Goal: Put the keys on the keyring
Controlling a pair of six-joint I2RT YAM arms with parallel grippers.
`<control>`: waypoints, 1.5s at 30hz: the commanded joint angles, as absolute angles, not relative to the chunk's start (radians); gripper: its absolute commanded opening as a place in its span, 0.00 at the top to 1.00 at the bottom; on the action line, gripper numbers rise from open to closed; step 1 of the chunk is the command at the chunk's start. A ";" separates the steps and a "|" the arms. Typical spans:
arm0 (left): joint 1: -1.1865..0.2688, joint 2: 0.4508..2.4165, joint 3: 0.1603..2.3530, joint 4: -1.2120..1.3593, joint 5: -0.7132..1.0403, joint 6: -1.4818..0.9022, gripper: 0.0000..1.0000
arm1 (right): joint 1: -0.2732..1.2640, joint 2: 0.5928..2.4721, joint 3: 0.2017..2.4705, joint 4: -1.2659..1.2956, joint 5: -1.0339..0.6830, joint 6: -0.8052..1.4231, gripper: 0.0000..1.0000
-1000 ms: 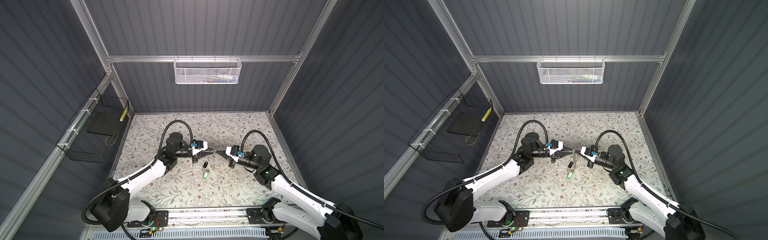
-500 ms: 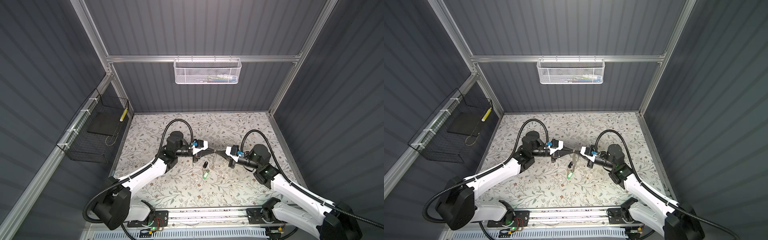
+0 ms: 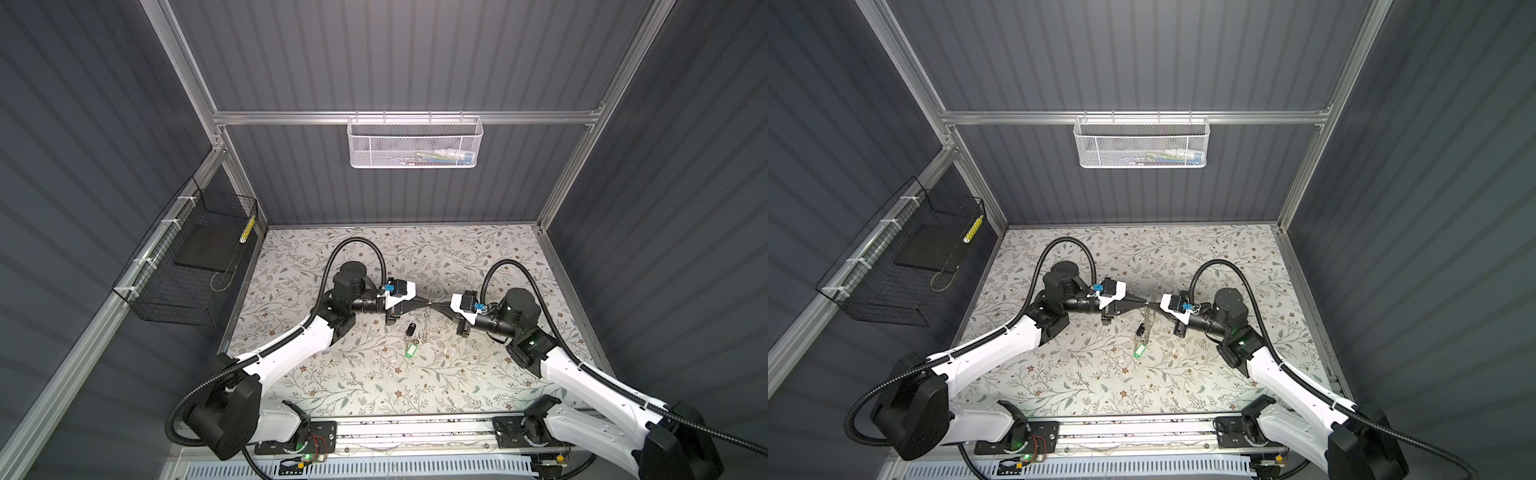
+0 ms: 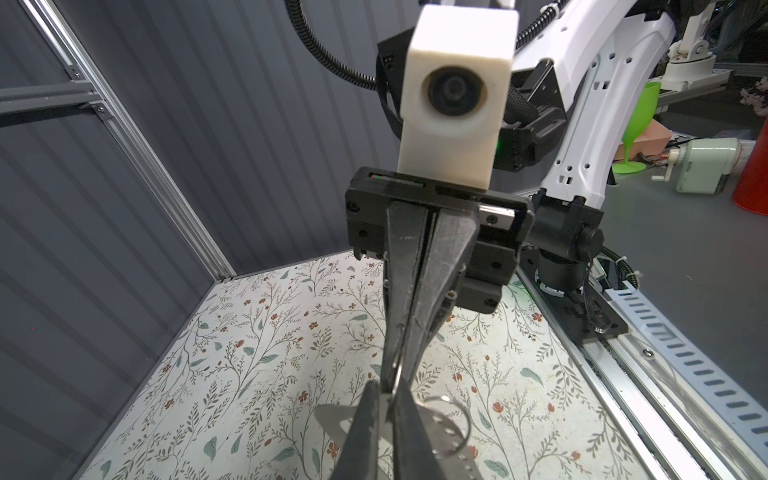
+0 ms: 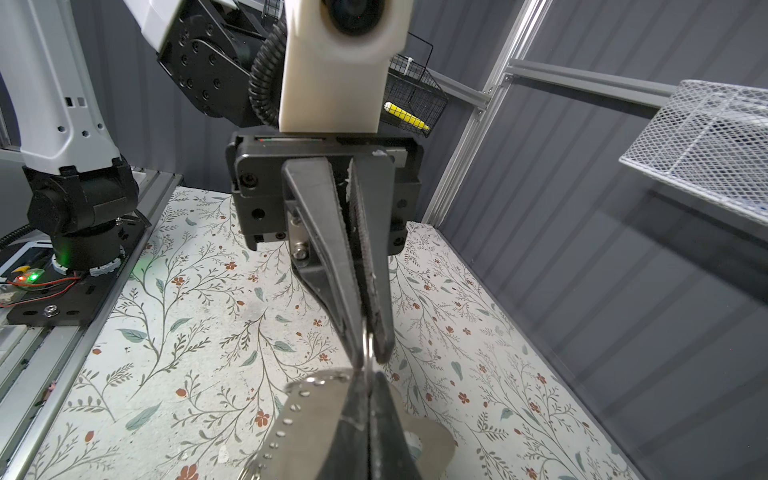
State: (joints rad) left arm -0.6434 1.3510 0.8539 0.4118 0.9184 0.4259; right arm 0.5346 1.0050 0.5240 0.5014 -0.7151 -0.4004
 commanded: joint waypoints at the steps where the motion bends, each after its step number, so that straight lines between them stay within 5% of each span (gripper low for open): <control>1: -0.641 1.361 0.892 0.403 0.941 0.443 0.89 | 0.535 1.008 0.557 0.521 -0.741 -0.396 0.97; 10: -0.641 1.368 0.896 0.366 0.931 0.468 0.83 | 0.534 1.003 0.557 0.547 -0.735 -0.384 0.97; 14: -0.641 1.367 0.901 0.347 0.929 0.487 0.95 | 0.535 1.003 0.556 0.542 -0.733 -0.391 0.96; 23: -0.643 1.358 0.992 0.108 0.872 0.703 1.00 | 0.534 0.968 0.545 0.462 -0.623 -0.482 0.70; 35: -0.702 1.340 1.082 -0.123 0.645 1.021 1.00 | 0.535 0.909 0.549 0.355 -0.530 -0.553 0.69; 45: -0.640 1.314 1.061 -0.125 0.560 0.959 1.00 | 0.535 0.901 0.597 0.149 -0.318 -0.274 0.65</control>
State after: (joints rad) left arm -0.6689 1.3518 1.0519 -0.1139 0.5869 0.9756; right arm 0.5327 0.9073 0.5488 0.2710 -0.3725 -0.3538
